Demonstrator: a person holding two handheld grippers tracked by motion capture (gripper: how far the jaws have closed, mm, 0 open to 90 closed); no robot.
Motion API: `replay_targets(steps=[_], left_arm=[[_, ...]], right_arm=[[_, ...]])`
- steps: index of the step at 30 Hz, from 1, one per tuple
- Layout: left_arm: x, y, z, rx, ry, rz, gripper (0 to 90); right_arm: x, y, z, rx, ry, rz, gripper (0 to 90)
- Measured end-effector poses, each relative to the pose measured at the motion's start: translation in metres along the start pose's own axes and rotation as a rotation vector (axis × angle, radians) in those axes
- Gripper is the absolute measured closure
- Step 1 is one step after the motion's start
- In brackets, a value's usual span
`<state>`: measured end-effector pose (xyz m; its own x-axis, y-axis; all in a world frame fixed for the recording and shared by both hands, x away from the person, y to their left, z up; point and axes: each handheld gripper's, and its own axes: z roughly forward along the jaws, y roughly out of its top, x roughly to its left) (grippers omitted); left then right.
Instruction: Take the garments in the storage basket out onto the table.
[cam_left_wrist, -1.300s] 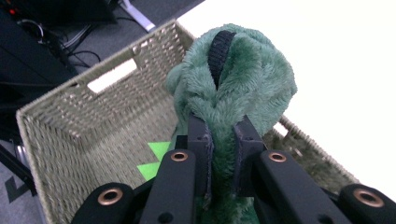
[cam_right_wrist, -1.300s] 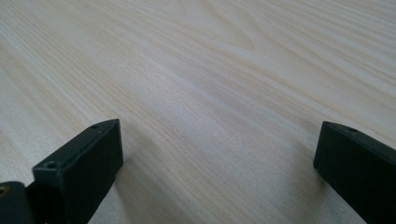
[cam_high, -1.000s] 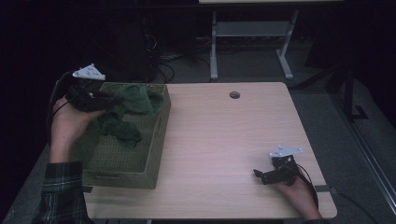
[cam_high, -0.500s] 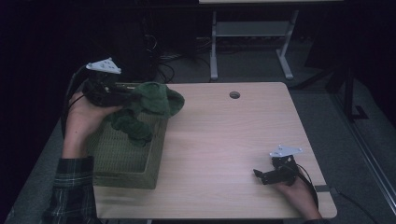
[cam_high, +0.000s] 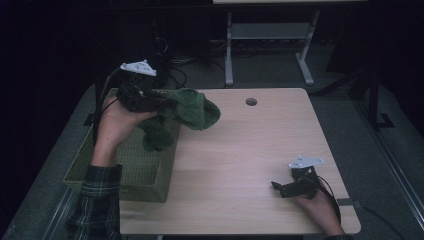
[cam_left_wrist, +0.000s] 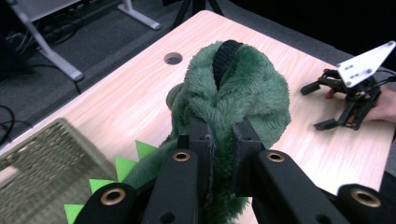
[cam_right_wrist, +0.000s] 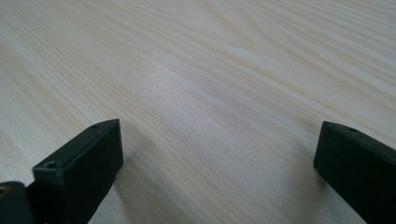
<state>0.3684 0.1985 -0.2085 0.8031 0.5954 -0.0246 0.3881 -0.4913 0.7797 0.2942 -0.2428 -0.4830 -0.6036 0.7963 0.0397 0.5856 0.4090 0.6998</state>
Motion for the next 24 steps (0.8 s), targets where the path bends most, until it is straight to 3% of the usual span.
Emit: replay_targets(steps=[7,15,24], left_arm=[[-0.016,0.015,0.016,0.009,-0.016,0.025,82.2],[-0.041,0.036,0.036,-0.013,-0.069,0.056,82.3],[-0.07,0.039,0.071,-0.009,-0.117,0.07,82.3]], right_arm=[[0.0,0.0,0.0,-0.001,0.0,0.002,1.1],[0.0,0.0,0.0,-0.003,-0.001,-0.004,1.1],[0.0,0.0,0.0,-0.002,-0.001,-0.005,1.0]])
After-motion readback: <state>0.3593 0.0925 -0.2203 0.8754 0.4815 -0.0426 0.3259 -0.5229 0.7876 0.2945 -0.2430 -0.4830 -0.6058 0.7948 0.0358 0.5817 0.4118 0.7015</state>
